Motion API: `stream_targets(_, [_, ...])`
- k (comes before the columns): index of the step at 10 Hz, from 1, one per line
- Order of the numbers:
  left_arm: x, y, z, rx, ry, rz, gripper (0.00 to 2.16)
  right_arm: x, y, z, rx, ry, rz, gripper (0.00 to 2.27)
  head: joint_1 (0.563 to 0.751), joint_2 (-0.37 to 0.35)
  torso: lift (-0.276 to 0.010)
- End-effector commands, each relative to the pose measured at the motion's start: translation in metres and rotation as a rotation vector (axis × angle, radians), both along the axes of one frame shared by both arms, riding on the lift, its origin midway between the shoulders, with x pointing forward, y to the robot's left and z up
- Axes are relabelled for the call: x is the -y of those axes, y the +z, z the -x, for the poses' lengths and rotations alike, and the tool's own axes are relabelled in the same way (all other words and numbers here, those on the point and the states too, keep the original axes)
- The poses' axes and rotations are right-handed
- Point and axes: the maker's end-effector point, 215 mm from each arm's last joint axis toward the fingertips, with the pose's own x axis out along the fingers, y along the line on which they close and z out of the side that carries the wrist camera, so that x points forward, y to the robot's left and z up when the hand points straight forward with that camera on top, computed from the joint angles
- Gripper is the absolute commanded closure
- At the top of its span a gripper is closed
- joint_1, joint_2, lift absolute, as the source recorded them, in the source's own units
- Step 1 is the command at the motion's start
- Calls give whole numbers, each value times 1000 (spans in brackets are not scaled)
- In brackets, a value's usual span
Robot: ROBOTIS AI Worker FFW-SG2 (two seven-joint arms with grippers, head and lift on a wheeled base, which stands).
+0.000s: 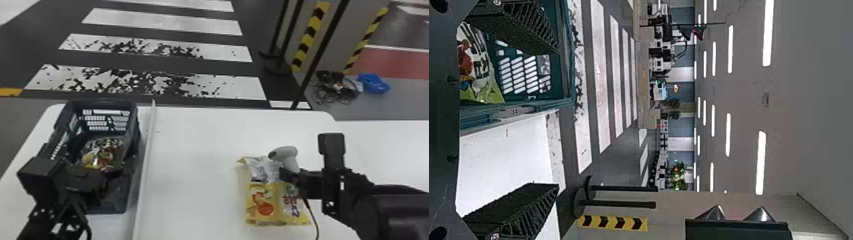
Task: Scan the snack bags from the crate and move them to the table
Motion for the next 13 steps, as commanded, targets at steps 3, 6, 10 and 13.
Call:
stream_targets(3, [-1, 0, 1, 1, 2, 1, 39, 7, -7, -5, -7, 3, 26, 2243, 695, -145, -95])
stream_targets(6, [-1, 1, 0, 3, 3, 3, 39, 8, -6, -2, -10, 8, 30, 2243, 695, -151, -95])
stream_targets(10, [1, 1, 4, 2, -1, 1, 39, 27, 15, 3, 22, -24, 10, 2243, 695, -155, -95])
stream_targets(13, [1, 1, 5, 1, -2, 0, 39, 84, 21, 1, 60, -108, 39, 2243, 695, -202, -95])
